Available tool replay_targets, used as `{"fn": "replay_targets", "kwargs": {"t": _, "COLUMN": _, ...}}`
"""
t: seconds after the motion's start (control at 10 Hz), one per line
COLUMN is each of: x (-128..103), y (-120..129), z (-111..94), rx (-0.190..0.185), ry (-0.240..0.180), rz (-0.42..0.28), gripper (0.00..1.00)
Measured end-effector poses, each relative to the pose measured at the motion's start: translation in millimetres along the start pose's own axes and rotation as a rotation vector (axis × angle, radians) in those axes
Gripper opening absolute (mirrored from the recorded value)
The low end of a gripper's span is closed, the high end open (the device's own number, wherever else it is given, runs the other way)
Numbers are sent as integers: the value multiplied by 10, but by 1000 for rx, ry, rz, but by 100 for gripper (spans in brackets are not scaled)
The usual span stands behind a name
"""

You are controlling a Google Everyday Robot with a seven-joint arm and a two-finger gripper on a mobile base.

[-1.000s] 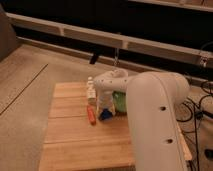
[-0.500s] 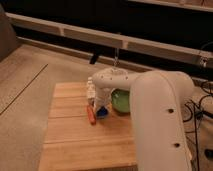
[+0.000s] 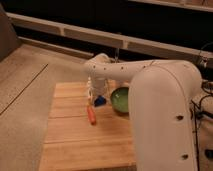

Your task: Place the white sponge in the ceramic bowl

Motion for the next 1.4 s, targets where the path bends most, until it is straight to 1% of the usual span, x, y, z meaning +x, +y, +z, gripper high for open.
{"fn": "replay_targets", "kwargs": {"t": 0.1, "x": 14, "y": -261, "z": -115, "rx": 42, "ry": -14, "rz": 55, "gripper": 0}}
{"fn": "replay_targets", "kwargs": {"t": 0.2, "x": 11, "y": -492, "z": -173, "rx": 66, "ry": -26, "rz": 105, "gripper": 0}}
{"fn": "replay_targets", "kwargs": {"t": 0.4, "x": 31, "y": -826, "z": -161, "rx": 96, "ry": -21, "rz": 166, "gripper": 0}}
{"fn": "replay_targets", "kwargs": {"t": 0.5, "x": 42, "y": -923, "z": -93, "rx": 104, "ry": -10, "rz": 178, "gripper": 0}}
{"fn": "replay_targets", "kwargs": {"t": 0.6, "x": 62, "y": -998, "z": -18, "rx": 104, "ry": 2, "rz": 184, "gripper": 0}}
{"fn": "replay_targets", "kwargs": {"t": 0.8, "x": 152, "y": -1277, "z": 254, "rx": 92, "ry": 29, "rz": 206, "gripper": 0}}
{"fn": "replay_targets", "kwargs": {"t": 0.9, "x": 189, "y": -1372, "z": 351, "rx": 86, "ry": 38, "rz": 212, "gripper": 0}}
{"fn": "replay_targets", "kwargs": {"t": 1.0, "x": 202, "y": -1427, "z": 373, "rx": 85, "ry": 39, "rz": 219, "gripper": 1}}
{"fn": "replay_targets", "kwargs": {"t": 1.2, "x": 194, "y": -1377, "z": 375, "rx": 80, "ry": 40, "rz": 214, "gripper": 8}}
{"fn": "replay_targets", "kwargs": {"t": 1.3, "x": 196, "y": -1381, "z": 378, "rx": 81, "ry": 41, "rz": 214, "gripper": 14}}
{"fn": "replay_targets", "kwargs": {"t": 1.4, "x": 200, "y": -1395, "z": 377, "rx": 81, "ry": 41, "rz": 216, "gripper": 24}}
